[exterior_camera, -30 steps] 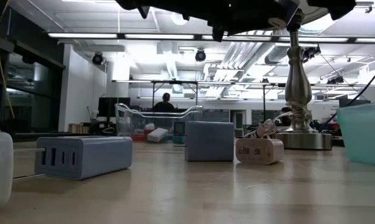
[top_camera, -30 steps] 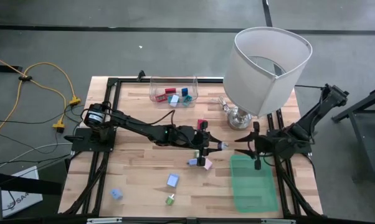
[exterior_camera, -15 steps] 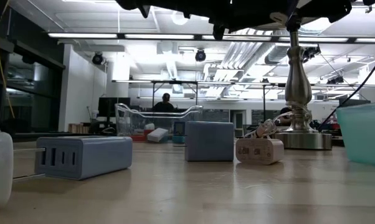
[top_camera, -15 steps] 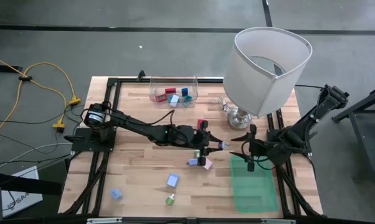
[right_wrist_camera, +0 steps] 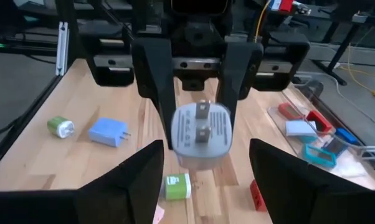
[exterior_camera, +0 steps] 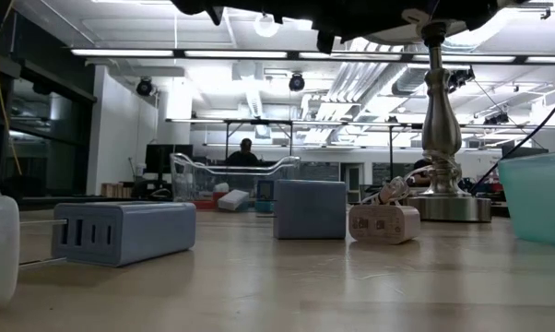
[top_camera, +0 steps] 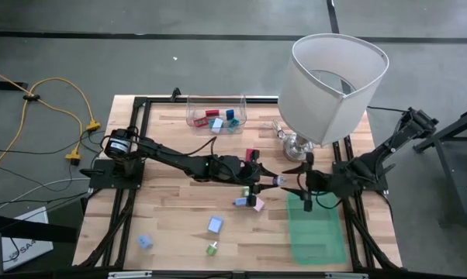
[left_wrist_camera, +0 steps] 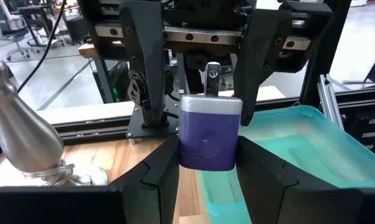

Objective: Pick & Place Office items
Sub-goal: Put the purple charger adapter into the green bin

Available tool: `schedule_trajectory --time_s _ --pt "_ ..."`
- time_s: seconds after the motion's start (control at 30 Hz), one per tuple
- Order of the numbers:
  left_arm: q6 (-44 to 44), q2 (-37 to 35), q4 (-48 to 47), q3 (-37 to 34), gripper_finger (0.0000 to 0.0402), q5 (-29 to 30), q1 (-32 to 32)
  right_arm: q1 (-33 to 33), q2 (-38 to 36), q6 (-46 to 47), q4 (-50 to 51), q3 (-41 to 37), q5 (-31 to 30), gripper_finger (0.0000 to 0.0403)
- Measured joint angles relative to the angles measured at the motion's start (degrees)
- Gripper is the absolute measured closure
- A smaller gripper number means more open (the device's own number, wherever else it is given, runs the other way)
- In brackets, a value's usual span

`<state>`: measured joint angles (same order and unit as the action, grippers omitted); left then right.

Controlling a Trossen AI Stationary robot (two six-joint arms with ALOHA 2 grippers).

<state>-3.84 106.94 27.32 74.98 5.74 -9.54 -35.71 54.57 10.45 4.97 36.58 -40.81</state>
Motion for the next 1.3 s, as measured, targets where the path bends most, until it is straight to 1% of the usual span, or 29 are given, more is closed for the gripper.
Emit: schedule_trajectory --time_s 0.13,0.37,1.0,1.1,1.3 --pt "-0.46 0.0 0.01 0.0 0.0271 0.0 0.0 0.97 0.0 -1.6 -1.32 0.0 1.32 0.0179" --pt "-0.41 -0.02 0.24 0.0 0.0271 0.04 0.0 2.46 0.0 -1.74 -2.52 0.0 5.41 0.0179" --pt "-0.26 0.0 0.38 0.0 0.0271 0.11 0.0 2.5 0.12 -2.9 -3.22 0.0 5.23 0.018" --pt "-0.26 0.0 0.38 0.0 0.0271 0.11 0.0 2.5 0.33 -3.22 -3.67 0.0 5.23 0.0195" --pt "-0.26 0.0 0.38 0.0 0.0271 0.11 0.0 2.5 0.35 -3.2 -3.71 0.0 5.29 0.0245"
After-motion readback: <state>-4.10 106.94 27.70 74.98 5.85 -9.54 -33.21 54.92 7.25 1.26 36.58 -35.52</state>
